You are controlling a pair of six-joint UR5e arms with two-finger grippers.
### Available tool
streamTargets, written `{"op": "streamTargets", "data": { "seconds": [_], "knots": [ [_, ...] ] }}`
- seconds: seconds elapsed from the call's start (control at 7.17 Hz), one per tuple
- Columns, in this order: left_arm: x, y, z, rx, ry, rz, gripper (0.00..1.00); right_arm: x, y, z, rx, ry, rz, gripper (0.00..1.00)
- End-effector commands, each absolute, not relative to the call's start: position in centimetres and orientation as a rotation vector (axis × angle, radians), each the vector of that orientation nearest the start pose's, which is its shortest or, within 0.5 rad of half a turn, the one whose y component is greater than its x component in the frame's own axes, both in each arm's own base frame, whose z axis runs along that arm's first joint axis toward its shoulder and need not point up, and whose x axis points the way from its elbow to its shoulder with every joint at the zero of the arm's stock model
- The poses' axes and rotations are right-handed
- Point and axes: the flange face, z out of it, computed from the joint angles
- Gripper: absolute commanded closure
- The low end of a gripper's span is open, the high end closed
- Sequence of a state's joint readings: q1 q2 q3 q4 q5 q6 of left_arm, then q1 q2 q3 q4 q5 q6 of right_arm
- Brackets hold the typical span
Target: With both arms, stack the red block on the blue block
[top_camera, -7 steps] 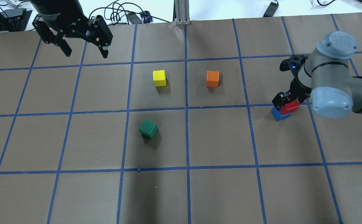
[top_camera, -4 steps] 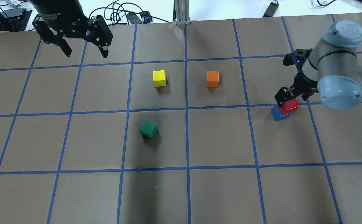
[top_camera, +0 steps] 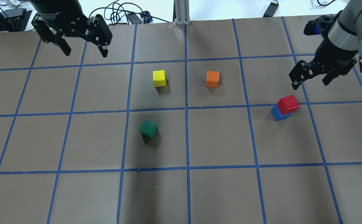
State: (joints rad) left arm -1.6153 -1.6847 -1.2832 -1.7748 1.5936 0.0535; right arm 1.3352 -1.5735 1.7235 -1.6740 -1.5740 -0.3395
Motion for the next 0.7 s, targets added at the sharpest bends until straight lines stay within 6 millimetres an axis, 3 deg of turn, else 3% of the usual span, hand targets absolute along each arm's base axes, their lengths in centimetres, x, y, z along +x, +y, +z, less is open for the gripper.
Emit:
{"op": "streamTargets", "data": {
  "seconds": [0.0,0.14,0.28,0.56],
  "knots": [
    [-15.5,-52.5,55.0,0.154,3.115,0.048,0.0,6.0,-48.7,45.2,-0.075,3.054,0.036,0.0],
    [-15.4,-52.5,55.1,0.149,3.115,0.046,0.0,9.4,-48.2,45.6,-0.015,3.058,0.027,0.0],
    [-15.4,-52.5,55.0,0.151,3.115,0.048,0.0,11.2,-47.9,45.2,0.011,3.06,0.035,0.0],
    [-15.5,-52.5,55.0,0.151,3.115,0.048,0.0,12.0,-47.4,45.0,0.159,3.059,0.062,0.0]
  ]
}}
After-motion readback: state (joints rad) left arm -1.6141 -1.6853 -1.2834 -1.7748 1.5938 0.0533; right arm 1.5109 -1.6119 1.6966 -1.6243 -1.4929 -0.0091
